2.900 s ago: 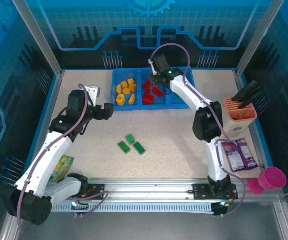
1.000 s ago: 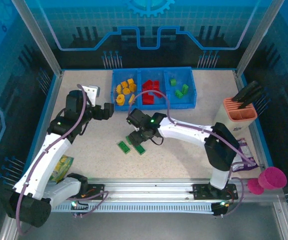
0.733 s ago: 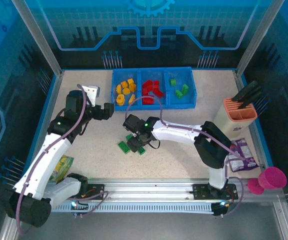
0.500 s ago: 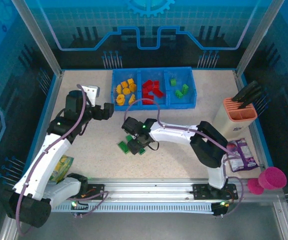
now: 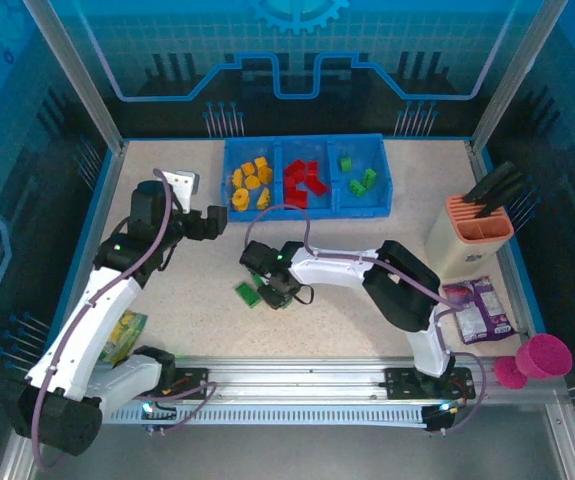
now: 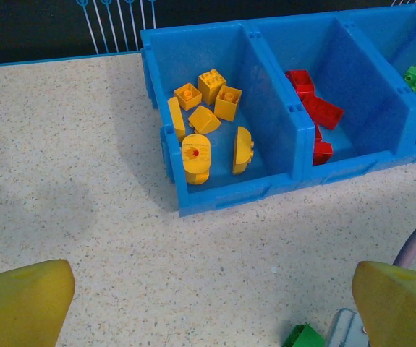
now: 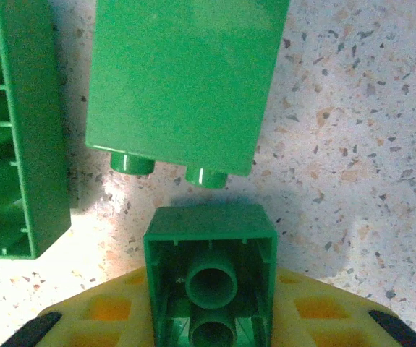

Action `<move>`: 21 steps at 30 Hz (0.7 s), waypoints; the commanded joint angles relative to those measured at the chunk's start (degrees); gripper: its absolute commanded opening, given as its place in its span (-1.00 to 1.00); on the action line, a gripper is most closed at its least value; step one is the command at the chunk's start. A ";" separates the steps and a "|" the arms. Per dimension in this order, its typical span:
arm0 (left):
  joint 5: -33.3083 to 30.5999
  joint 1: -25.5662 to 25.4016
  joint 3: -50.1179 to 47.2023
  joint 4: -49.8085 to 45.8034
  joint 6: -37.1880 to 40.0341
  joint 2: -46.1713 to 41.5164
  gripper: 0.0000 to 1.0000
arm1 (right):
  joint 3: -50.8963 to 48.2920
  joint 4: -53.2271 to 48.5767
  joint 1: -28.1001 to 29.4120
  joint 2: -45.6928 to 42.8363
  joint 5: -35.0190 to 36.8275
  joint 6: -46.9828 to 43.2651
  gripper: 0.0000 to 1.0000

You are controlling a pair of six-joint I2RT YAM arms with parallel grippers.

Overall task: Sort the legos into containers by color
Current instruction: Pick up the lego from the bottom-center of the table, then place the lego in the container.

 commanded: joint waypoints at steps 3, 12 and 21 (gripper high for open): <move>-0.26 0.56 -0.93 1.34 0.69 -0.65 0.99 | -4.33 -7.90 -3.57 -7.48 5.66 -1.71 -0.47; 0.69 0.83 -0.49 1.99 -0.19 0.67 0.99 | -7.17 -3.72 -22.49 -20.48 10.69 -8.63 -0.46; -0.10 0.91 -0.05 1.10 0.17 0.45 0.99 | 10.58 7.25 -37.29 -6.66 6.78 -17.23 -0.47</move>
